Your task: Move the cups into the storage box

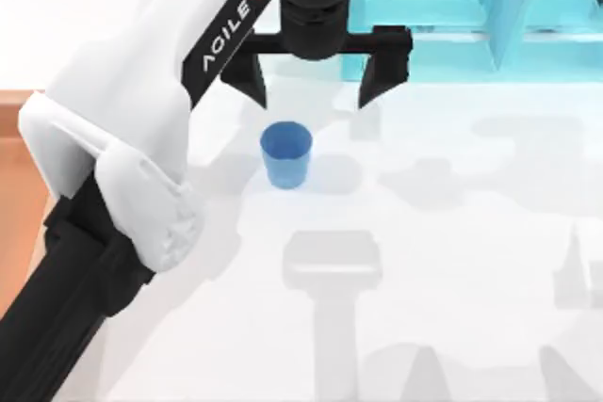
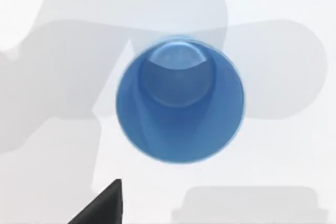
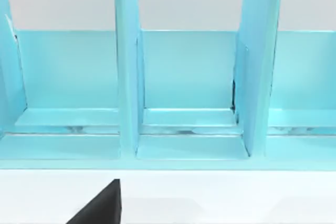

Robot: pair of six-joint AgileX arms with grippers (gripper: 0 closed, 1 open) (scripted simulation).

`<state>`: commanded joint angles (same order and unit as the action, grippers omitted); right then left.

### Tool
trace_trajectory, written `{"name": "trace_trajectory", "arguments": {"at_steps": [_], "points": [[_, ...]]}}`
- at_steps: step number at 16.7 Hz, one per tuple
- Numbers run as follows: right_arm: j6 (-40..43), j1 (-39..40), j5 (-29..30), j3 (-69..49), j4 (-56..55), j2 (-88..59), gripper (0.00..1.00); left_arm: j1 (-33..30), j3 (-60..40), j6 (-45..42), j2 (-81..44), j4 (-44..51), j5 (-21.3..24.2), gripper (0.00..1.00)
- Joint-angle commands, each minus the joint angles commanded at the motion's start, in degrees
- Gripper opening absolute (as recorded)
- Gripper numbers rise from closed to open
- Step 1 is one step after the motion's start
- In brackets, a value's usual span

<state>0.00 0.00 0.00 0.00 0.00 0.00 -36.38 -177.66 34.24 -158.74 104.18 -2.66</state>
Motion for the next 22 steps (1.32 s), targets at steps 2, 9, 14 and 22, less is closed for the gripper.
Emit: {"name": "trace_trajectory", "arguments": {"at_steps": [2,9,14,22], "points": [[0.0,0.0,0.0,0.0,0.0,0.0,1.0,0.16,0.03,-0.07,-0.14,-0.09,0.07,1.0],[0.0,0.0,0.0,0.0,0.0,0.0,1.0,0.29,-16.13,-0.33,-13.88,2.18,0.24,1.0],[0.0,0.0,0.0,0.0,0.0,0.0,1.0,0.69,-27.87,-0.72,-24.22,3.53,0.44,1.0],[0.0,0.0,0.0,0.0,0.0,0.0,1.0,0.71,-28.66,-0.74,-24.99,3.63,0.45,0.77]]}}
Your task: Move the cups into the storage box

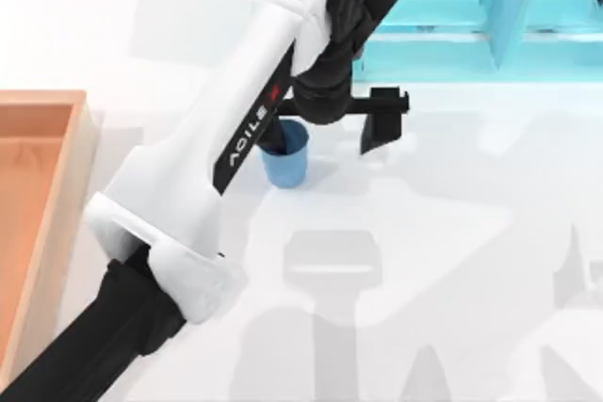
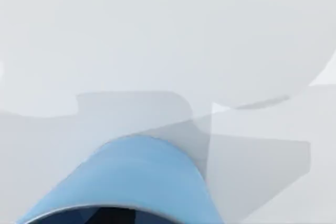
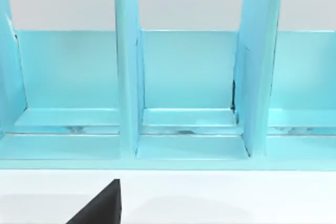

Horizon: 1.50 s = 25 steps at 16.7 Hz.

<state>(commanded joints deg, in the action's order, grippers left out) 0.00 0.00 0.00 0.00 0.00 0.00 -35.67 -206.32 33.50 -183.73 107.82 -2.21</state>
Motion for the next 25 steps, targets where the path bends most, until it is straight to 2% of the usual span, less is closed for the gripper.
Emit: {"name": "trace_trajectory", "arguments": {"at_steps": [10,18,19,22,25], "points": [[0.0,0.0,0.0,0.0,0.0,0.0,1.0,0.0,0.0,0.0,0.0,0.0,0.0,0.02],[0.0,0.0,0.0,0.0,0.0,0.0,1.0,0.0,0.0,0.0,0.0,0.0,0.0,0.0],[0.0,0.0,0.0,0.0,0.0,0.0,1.0,-0.62,1.89,-0.07,1.21,-3.21,0.51,0.0],[0.0,0.0,0.0,0.0,0.0,0.0,1.0,-0.26,3.87,-0.35,2.94,-4.2,0.51,0.0],[0.0,0.0,0.0,0.0,0.0,0.0,1.0,0.98,11.3,-1.27,8.75,-7.46,0.58,0.0]]}}
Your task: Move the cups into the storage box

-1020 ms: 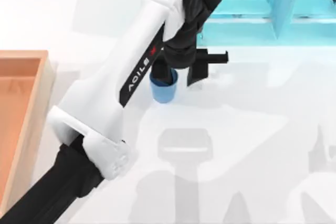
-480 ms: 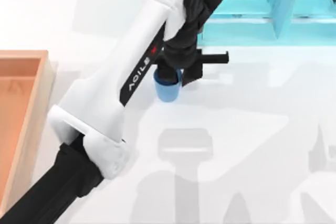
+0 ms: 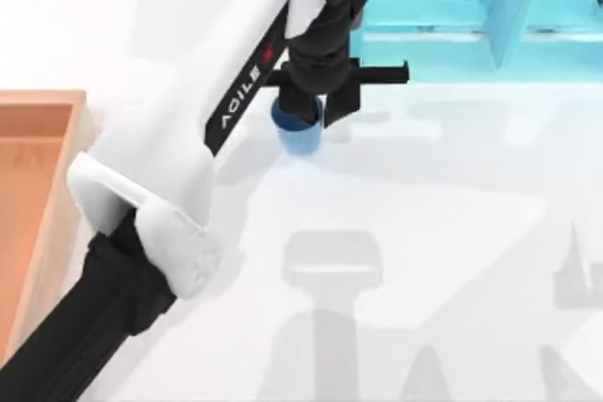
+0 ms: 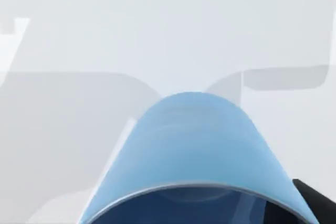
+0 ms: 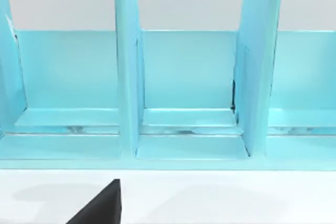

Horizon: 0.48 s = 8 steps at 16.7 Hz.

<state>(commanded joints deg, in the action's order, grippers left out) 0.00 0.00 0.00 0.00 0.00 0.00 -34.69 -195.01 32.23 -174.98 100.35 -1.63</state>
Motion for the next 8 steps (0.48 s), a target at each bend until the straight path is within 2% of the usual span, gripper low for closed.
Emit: {"name": "trace_trajectory", "arguments": {"at_steps": [3,8], "points": [[0.0,0.0,0.0,0.0,0.0,0.0,1.0,1.84,12.75,-1.45,8.64,-4.85,0.13,0.0],[0.0,0.0,0.0,0.0,0.0,0.0,1.0,5.15,40.33,-4.65,25.28,-13.85,0.35,0.0]]}}
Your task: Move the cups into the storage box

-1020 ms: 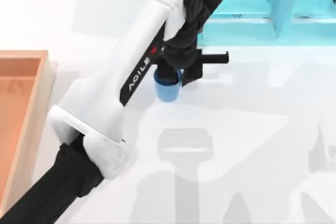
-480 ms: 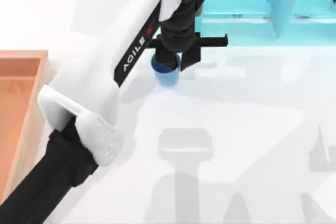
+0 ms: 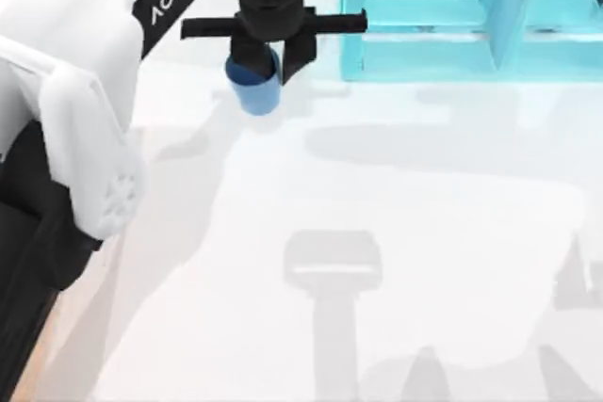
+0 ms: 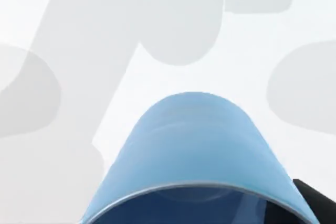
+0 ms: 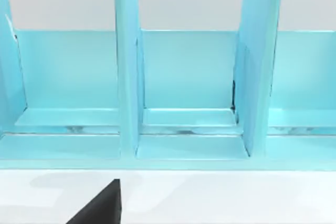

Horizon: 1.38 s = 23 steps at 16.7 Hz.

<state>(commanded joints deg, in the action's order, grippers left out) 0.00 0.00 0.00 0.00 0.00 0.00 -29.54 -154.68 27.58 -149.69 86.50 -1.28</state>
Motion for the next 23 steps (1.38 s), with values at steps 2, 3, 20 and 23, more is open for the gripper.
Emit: {"name": "trace_trajectory", "arguments": {"at_steps": [2,3,20,23], "points": [[0.0,0.0,0.0,0.0,0.0,0.0,1.0,1.17,10.48,-1.29,6.06,-3.18,0.06,0.0],[0.0,0.0,0.0,0.0,0.0,0.0,1.0,1.7,15.13,-1.91,8.85,-4.63,0.09,0.0],[0.0,0.0,0.0,0.0,0.0,0.0,1.0,12.79,39.57,-13.0,28.44,-9.93,-0.38,0.0],[0.0,0.0,0.0,0.0,0.0,0.0,1.0,22.69,49.24,-22.39,37.08,-9.14,-0.73,0.0]]}}
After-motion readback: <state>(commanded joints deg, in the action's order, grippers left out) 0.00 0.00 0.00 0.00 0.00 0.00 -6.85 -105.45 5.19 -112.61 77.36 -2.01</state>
